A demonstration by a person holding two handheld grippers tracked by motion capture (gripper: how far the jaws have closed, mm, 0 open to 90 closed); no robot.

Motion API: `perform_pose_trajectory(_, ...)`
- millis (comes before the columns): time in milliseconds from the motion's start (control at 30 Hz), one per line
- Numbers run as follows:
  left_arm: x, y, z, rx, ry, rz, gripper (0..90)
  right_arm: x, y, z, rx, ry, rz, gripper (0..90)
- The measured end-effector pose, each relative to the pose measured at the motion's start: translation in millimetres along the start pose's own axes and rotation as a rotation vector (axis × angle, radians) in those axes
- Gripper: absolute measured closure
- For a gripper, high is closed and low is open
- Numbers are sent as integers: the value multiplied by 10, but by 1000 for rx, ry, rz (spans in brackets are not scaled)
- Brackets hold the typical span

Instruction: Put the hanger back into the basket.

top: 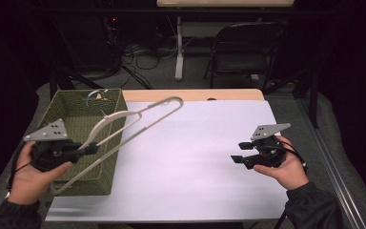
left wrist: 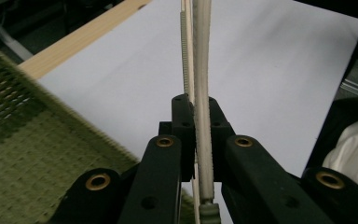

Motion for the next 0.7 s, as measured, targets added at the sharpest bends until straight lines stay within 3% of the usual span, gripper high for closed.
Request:
perform_pose_trajectory(33, -35, 85, -7, -3, -3, 17, 870, 7, -6, -10, 1, -2, -2, 429)
perform_pose_trajectory(67, -35, 85, -7, -3, -3, 17, 870, 7, -6, -10, 1, -2, -2, 429)
perform_pose_trajectory(167, -163, 436, -62, -35, -2, 73, 870, 17, -28, -70, 21, -1, -4, 429)
perform_pose_trajectory(200, -163, 436, -62, -35, -2, 73, 870, 17, -28, -70, 21, -1, -4, 429)
perform_pose_trajectory(233, -223, 589, -82, -44, -3, 94, 870, 14, -52, -91, 33, -5, -13, 431)
perform_pose_trajectory(267, -223, 589, -82, -44, -3, 94, 870, 14, -52, -91, 33, -5, -13, 431)
perform_pose_trajectory(300, -281, 738, -98, -48, 2, 118, 870, 9, -67, -108, 42, -6, -15, 431)
perform_pose_trajectory(367, -304, 806, -104, -47, 4, 128, 870, 12, -76, -124, 53, -10, -20, 431)
perform_pose_trajectory(400, -345, 943, -122, -50, 9, 142, 870, 13, -78, -134, 55, -8, -16, 431)
perform_pose_trajectory(467, -355, 1005, -130, -54, 5, 145, 870, 20, -80, -139, 59, -12, -15, 431)
perform_pose_trajectory(500, -369, 1123, -170, -55, 13, 156, 870, 38, -83, -159, 69, -14, -14, 433)
perform_pose_trajectory(600, -353, 1277, -269, -60, 33, 170, 870, 67, -92, -183, 72, -10, -16, 434)
perform_pose_trajectory(667, -341, 1319, -307, -63, 40, 170, 870, 79, -89, -191, 78, -8, -18, 435)
perform_pose_trajectory(700, -313, 1388, -386, -84, 43, 167, 870, 80, -87, -194, 78, -7, -15, 434)
Point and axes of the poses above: each handheld gripper's, and its own axes: x roughly forward along the jaws, z roughly out of its top, y roughly to its left, the point moved 10 cm from there along x, roughly forward along the jaws
